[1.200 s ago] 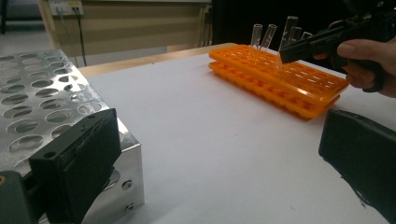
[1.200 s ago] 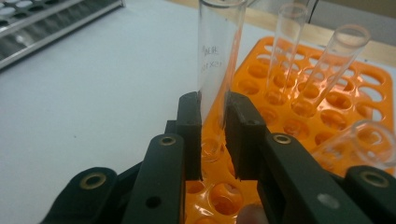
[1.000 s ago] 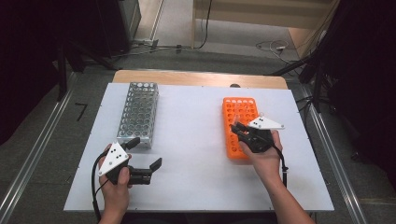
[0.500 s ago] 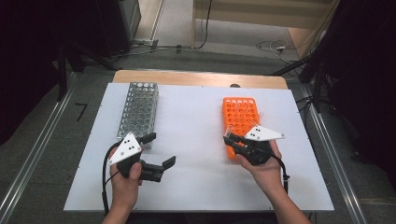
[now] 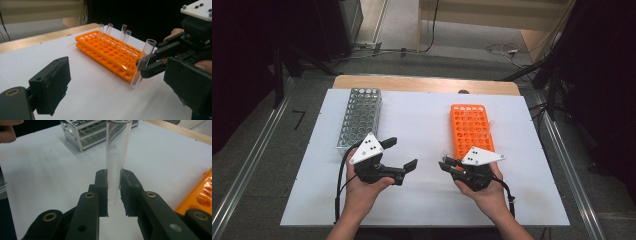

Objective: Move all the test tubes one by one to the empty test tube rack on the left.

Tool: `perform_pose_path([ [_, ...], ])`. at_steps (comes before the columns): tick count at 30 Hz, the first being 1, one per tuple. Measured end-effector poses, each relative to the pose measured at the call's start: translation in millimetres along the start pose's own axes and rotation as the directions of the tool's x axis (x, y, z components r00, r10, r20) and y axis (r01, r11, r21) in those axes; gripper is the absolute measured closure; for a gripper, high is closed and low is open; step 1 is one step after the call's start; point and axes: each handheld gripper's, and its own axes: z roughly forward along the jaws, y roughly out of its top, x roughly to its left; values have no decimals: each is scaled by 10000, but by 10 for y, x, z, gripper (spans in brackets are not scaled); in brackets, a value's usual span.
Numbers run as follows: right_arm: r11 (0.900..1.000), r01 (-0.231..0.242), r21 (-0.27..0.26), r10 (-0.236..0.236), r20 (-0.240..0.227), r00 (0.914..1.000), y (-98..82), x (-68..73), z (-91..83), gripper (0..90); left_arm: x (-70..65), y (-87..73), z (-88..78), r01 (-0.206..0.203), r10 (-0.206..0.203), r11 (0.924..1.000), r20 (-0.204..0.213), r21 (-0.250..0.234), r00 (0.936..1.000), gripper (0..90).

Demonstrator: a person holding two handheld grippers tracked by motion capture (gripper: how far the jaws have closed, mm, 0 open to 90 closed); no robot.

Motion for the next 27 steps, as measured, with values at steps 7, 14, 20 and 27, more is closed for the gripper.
perform_pose_path([
  [7, 9993, 252, 293, -245, -234, 9994, -53, 127, 77, 743, -165, -19, 96, 75, -76, 9988, 12, 474, 10000, 221],
  [14, 9977, 538, 401, -525, -330, 9981, -42, 234, 126, 743, -307, -43, 189, -355, 300, 9947, 574, 968, 9979, 423],
  [20, 9945, 944, 458, -931, -312, 9952, -30, 314, 152, 742, -365, -61, 243, -472, 350, 9910, 974, 1253, 9946, 550],
  [27, 9901, 1286, 554, -1267, -376, 9912, -27, 386, 180, 743, -401, -83, 304, -439, 318, 9872, 805, 1534, 9963, 633],
])
